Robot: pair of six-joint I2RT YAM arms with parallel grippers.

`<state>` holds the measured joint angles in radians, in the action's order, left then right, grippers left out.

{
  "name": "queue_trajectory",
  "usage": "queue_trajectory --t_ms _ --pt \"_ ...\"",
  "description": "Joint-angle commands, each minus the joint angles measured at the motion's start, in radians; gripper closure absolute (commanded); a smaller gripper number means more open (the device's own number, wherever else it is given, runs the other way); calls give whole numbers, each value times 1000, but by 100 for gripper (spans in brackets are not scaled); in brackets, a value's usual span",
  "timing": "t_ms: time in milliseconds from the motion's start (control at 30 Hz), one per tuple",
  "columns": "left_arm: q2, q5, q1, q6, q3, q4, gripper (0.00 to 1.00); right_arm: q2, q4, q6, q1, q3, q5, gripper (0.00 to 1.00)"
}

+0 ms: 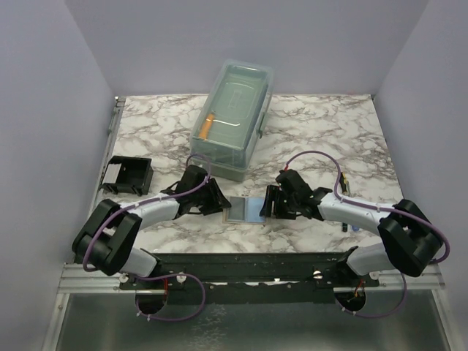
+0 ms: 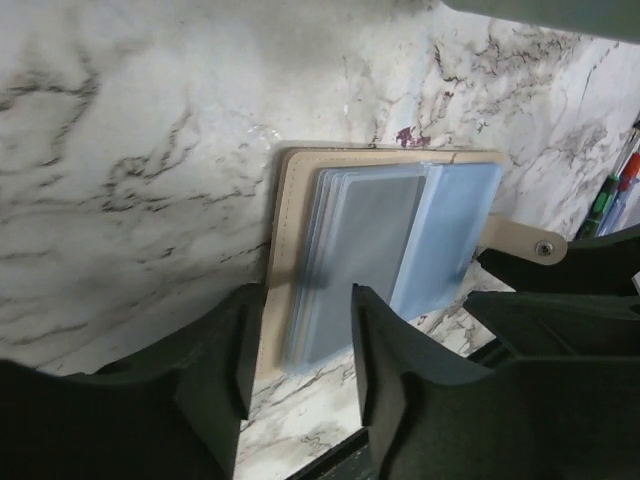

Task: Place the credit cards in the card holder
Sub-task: Move the card holder to the center of the board, then pick up the credit card from the storage box.

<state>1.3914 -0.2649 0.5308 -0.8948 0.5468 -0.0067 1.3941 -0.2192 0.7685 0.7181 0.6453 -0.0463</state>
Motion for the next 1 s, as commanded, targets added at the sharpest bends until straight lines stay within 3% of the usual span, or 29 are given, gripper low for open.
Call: queue_trajectory --t_ms 0,133,233,400,567,667,800,967 --pt "104 -111 42 -58 1 148 58 -39 -40 -11 -6 -8 29 33" --pt "165 -97 133 -93 79 176 61 -93 -54 -8 -7 -13 55 34" --pt "123 -67 132 -87 84 163 56 -129 -85 -6 -8 -11 105 34" --pt "-41 -57 69 18 121 -103 41 -174 -168 -33 -9 15 172 34" --pt "-295 -52 -70 144 187 -416 23 -208 -178 -98 -14 37 177 33" --pt "-358 -18 -166 182 293 -608 20 -208 -161 -147 -18 52 155 33" --pt "-329 63 -335 298 456 -805 19 -182 -138 -221 -26 75 126 32" --pt "-239 221 -600 429 629 -903 19 -128 -119 -303 -64 115 10 32"
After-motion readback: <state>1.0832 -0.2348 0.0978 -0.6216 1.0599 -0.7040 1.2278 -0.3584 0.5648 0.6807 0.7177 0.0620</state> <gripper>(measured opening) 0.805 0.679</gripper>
